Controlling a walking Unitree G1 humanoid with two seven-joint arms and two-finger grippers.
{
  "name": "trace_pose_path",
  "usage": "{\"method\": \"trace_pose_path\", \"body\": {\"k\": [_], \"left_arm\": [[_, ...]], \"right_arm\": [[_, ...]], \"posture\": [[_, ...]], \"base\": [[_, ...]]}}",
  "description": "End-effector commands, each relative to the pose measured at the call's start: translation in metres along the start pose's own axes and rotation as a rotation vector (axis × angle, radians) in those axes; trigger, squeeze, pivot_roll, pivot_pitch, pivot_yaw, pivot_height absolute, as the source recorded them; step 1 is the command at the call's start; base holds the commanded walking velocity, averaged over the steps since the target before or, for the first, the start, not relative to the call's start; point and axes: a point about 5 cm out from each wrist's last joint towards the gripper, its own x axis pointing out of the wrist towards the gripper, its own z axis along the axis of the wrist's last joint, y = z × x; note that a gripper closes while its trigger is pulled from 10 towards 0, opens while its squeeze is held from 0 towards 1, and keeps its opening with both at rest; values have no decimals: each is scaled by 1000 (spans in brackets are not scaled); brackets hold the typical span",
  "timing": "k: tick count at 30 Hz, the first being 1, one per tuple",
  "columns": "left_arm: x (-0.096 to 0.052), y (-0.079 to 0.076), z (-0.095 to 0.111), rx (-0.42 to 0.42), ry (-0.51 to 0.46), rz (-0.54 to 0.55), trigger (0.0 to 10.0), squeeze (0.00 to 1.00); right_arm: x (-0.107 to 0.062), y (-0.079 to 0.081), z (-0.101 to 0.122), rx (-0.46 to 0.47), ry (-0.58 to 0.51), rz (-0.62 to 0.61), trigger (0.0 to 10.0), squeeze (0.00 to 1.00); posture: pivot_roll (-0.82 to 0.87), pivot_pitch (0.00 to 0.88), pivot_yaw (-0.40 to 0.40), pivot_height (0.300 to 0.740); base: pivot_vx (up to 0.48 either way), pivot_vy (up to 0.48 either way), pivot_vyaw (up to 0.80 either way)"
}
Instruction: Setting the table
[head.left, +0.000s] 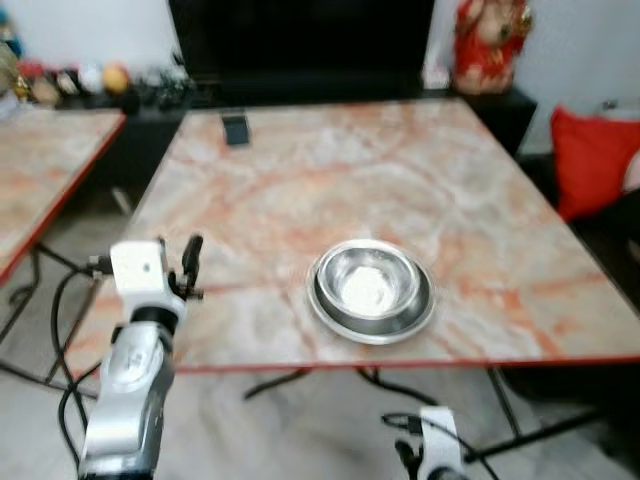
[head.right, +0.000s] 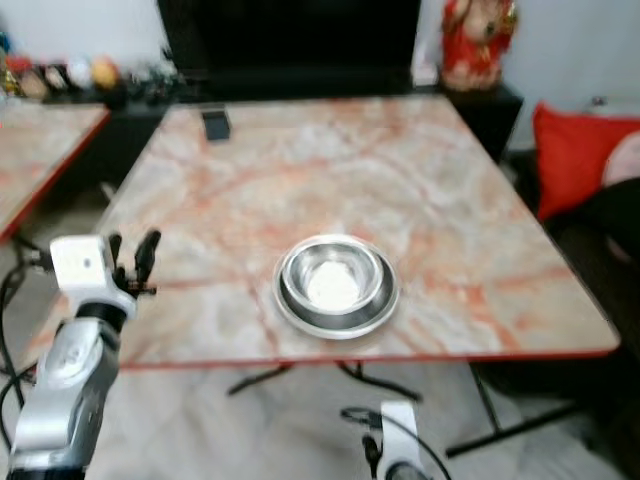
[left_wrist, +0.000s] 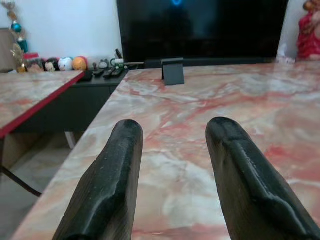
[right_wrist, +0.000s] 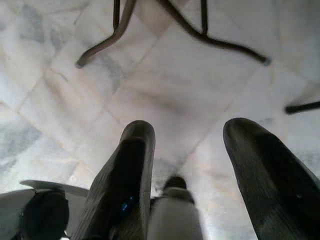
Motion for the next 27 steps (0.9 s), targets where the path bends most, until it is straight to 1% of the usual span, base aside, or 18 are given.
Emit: {"method": "trace_pose_path", "body": {"k": [1, 19, 21, 27], "left_arm": [[1, -1, 2, 22, -2, -1, 10000, 0], [0, -2, 3, 27, -6, 1, 10000, 0], [0, -2, 3, 27, -6, 0, 10000, 0], [-1, -3, 3, 23, -7, 0, 10000, 0]], "right_arm": [[0, 0, -1, -8, 3, 3, 10000, 0], [0, 1, 0, -7, 1, 12, 10000, 0], [0, 1, 0, -6, 1, 12, 10000, 0], [0, 1, 0, -5, 1, 14, 10000, 0]], "posture": [[-36, 0, 51, 723], [-30, 0, 52, 723], [-30, 0, 52, 723], [-27, 0, 49, 723]], "base": [[0, 480, 800], [0, 480, 782], [0, 480, 513], [0, 480, 0]]}}
